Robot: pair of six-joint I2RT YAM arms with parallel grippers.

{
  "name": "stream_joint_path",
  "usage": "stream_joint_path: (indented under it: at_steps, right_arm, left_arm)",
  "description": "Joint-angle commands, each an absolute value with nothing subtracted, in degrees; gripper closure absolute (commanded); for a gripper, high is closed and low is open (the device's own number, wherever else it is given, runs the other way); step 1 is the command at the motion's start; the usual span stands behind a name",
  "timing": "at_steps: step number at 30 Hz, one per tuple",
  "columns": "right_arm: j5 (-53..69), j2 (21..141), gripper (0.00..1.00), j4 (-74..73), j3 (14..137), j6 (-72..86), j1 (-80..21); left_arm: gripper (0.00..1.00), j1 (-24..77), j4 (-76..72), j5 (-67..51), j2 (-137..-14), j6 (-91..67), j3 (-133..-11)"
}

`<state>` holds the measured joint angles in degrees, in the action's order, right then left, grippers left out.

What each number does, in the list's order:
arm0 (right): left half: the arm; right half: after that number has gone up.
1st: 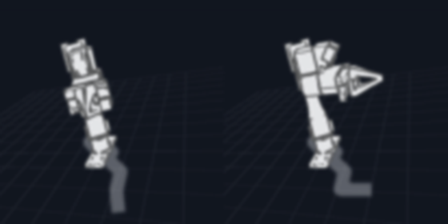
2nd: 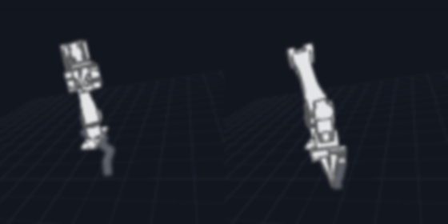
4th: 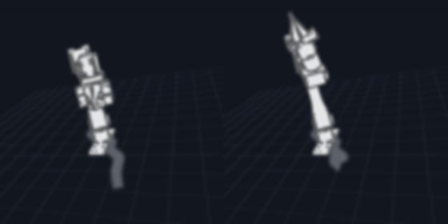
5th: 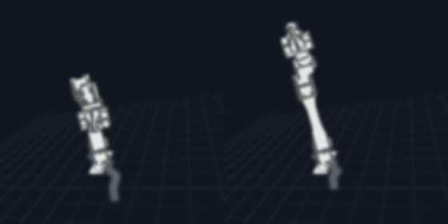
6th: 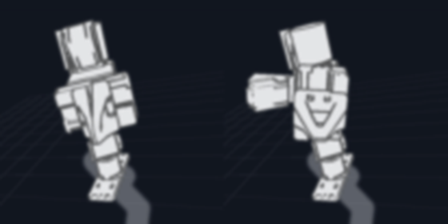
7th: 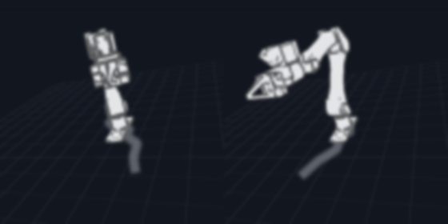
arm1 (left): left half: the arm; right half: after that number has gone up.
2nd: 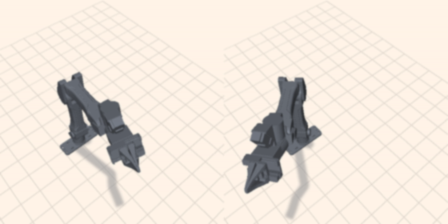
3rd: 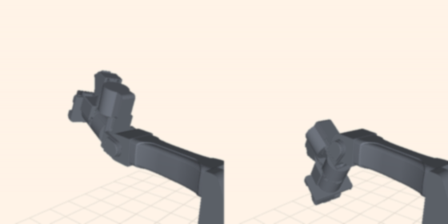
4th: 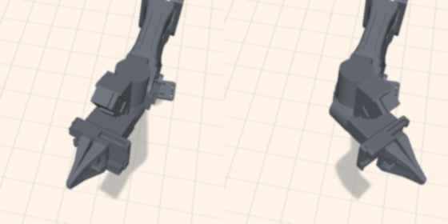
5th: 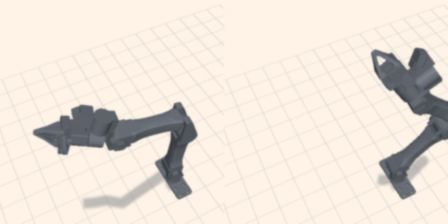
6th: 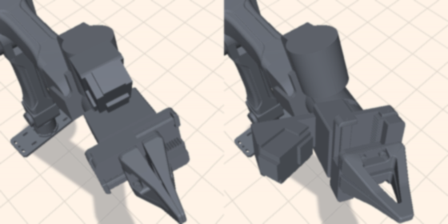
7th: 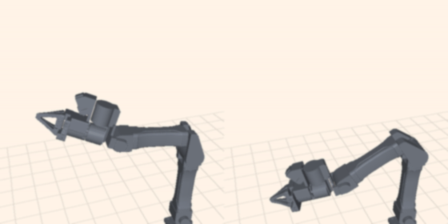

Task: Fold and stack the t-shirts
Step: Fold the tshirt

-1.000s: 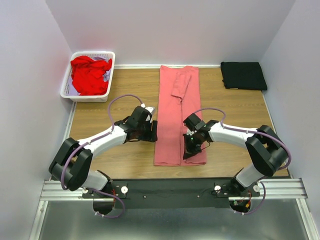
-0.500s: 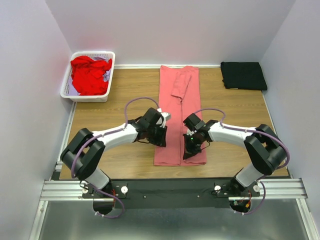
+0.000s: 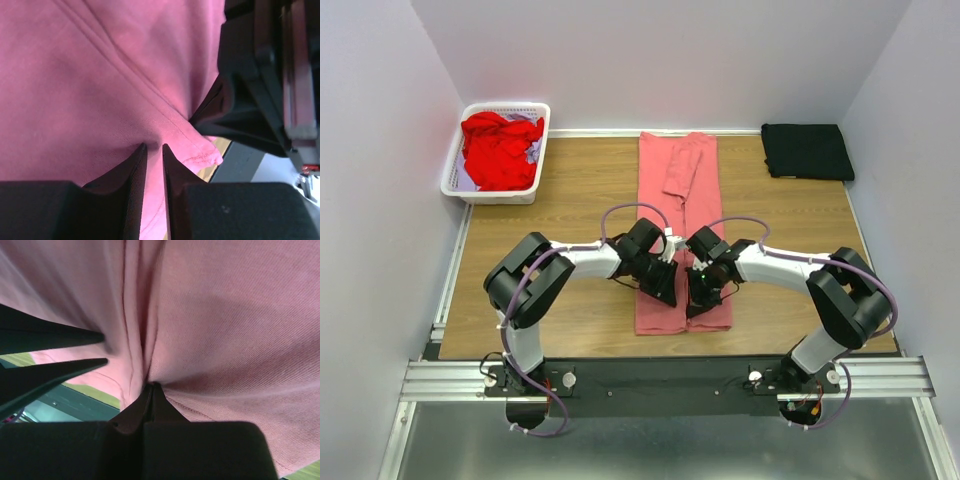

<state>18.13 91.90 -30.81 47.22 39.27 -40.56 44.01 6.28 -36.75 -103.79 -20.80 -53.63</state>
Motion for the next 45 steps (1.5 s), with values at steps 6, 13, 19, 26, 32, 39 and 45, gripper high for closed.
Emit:
stream_joint_path:
  at_steps: [6, 13, 19, 26, 32, 39, 45]
  right_arm:
    - [21.4, 90.7, 0.99, -30.0, 48.9, 40.6, -41.0]
    - [21.3, 89.0, 0.99, -30.6, 47.6, 41.0, -41.1]
    - [21.8, 86.8, 0.74, -31.5, 47.7, 39.9, -41.0]
    - [10.1, 81.7, 0.5, -42.3, 51.7, 38.8, -41.0]
    - [1.1, 78.7, 0.43, -50.4, 48.5, 42.1, -38.9]
    - [-3.0, 73.0, 0.41, -51.8, 43.2, 47.1, -37.1]
    - [-1.7, 70.6, 0.42, -47.6, 38.2, 46.6, -33.1]
  left_arm:
    - [0.74, 44.5, 7.5, -37.5, -106.4, -19.5, -53.9]
    - [0.74, 44.5, 12.1, -29.2, -102.0, -18.2, -51.6]
    - [0.68, 44.4, 15.5, -22.2, -97.4, -20.2, -53.3]
    - [0.53, 44.1, 19.6, -14.1, -89.2, -23.1, -56.2]
    - [0.46, 43.1, 23.5, -5.9, -82.0, -25.8, -54.1]
    - [0.39, 42.4, 23.8, -0.4, -74.2, -30.0, -45.9]
    - [0.37, 42.0, 24.1, 0.6, -72.5, -30.8, -40.9]
